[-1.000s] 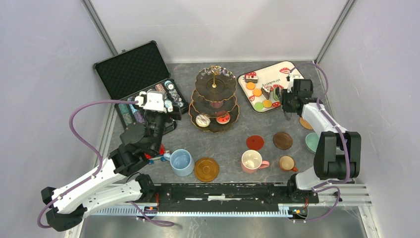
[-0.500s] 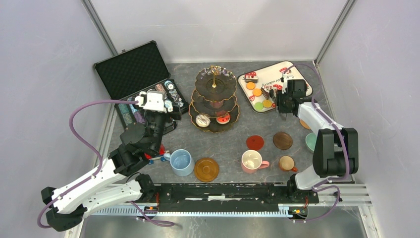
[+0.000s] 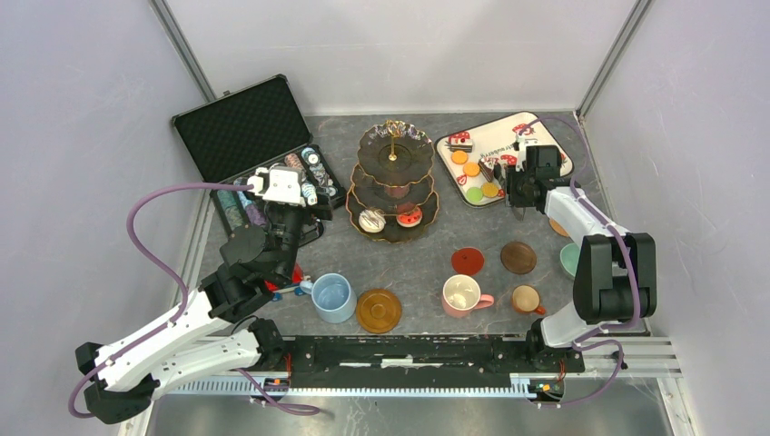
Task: Serve the afternoon tea
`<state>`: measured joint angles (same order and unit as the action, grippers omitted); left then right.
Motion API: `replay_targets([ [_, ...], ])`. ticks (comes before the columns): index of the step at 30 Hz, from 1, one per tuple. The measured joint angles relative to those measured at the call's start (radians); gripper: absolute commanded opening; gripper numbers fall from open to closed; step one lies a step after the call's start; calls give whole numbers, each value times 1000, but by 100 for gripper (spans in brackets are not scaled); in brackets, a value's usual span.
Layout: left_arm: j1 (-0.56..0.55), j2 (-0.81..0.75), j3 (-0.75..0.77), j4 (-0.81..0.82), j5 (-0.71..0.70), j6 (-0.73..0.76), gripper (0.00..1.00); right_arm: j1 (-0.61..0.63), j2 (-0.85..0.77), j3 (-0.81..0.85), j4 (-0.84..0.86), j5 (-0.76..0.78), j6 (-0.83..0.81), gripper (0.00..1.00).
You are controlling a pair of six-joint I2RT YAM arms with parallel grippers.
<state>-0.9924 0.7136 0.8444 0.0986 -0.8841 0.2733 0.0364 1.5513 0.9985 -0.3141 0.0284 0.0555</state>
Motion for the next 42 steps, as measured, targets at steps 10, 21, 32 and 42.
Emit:
replay_targets([
  [10,0,-1,0,0,0,0,100,0,0,11,2,-3,0,30],
  [21,0,-2,0,0,1,0,100,0,2,-11,51,22,2,50],
  [32,0,-5,0,0,3,0,100,-1,52,-81,119,44,-2,61],
  [42,0,-5,0,0,3,0,100,-1,117,-81,174,41,-8,79],
])
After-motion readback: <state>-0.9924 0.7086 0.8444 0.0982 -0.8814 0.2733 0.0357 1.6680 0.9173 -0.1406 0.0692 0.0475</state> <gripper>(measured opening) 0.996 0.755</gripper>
